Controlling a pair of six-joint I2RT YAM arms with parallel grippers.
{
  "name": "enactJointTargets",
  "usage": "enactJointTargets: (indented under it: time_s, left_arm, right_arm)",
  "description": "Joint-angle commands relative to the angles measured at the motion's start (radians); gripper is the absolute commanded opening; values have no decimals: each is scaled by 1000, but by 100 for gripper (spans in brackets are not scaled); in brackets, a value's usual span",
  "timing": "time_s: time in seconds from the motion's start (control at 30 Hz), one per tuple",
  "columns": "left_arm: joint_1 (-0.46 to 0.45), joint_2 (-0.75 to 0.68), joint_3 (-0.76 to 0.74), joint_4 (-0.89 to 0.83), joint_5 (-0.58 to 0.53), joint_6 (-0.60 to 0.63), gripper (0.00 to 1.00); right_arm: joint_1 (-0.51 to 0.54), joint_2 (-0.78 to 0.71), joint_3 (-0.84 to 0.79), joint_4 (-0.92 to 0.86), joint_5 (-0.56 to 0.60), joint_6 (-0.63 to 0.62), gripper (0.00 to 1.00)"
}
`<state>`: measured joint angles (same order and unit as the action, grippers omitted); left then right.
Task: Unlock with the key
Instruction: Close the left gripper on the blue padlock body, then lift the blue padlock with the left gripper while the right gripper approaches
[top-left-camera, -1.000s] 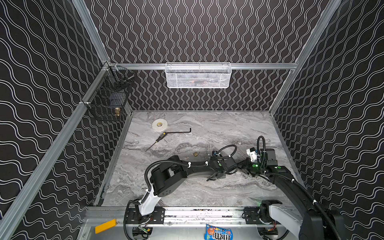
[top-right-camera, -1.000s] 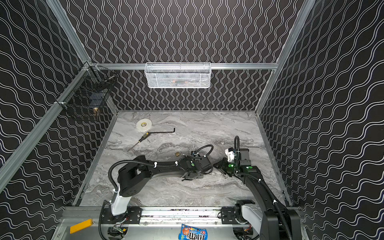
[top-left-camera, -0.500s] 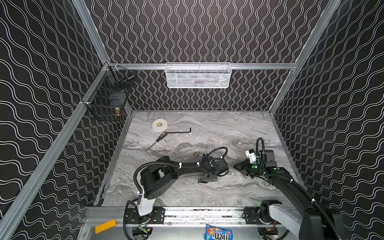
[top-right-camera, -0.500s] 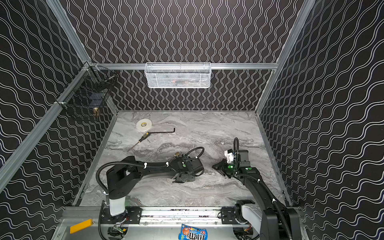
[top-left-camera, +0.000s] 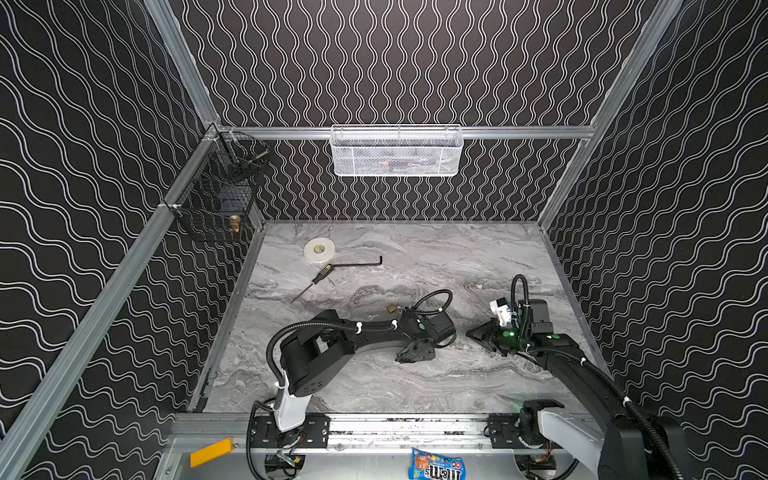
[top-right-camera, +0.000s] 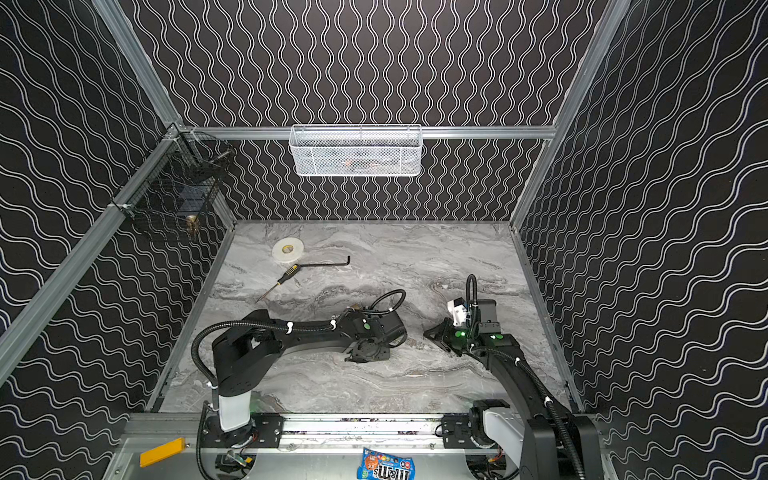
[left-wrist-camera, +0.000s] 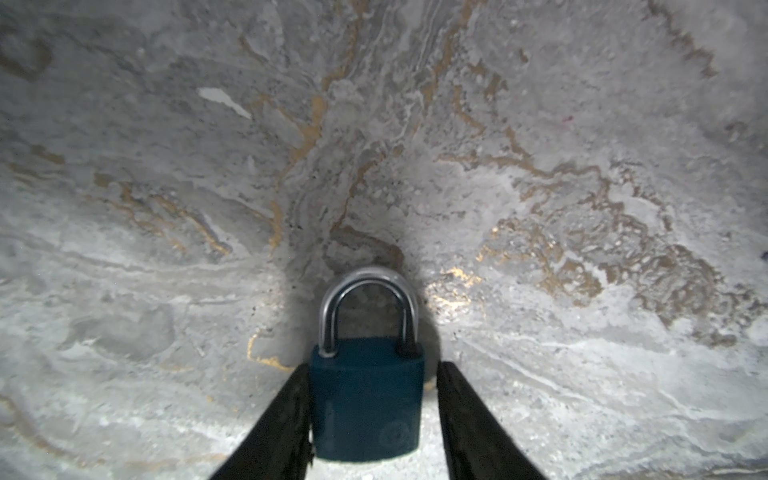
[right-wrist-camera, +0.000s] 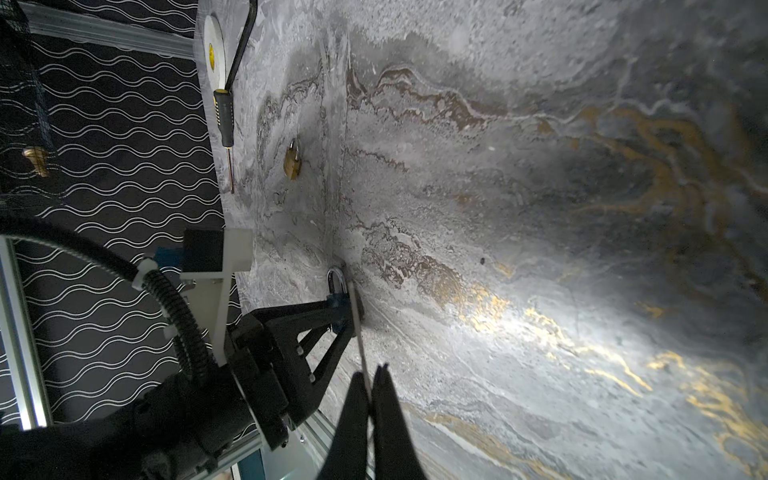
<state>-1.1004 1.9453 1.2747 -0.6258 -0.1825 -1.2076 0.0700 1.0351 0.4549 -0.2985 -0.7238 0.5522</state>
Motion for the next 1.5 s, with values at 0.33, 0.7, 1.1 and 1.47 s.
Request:
enactJointTargets:
  time_s: [0.33,0.7,1.1,1.47]
  left_arm:
    - [7,31,14,-40,80,26,49]
    - [5,54,55,-103,68,56,48]
    - [7,6,55,-89,32,22,41]
    - [19,-182,29,-19,-93,-72,30]
  right_arm:
    - [1,21,10,4,-26,-9,0]
    - [2,19,9,7,-29,-7,0]
    - [4,18,15,-2,-35,-25,0]
    - [48,33,78,-63,-30,-58,0]
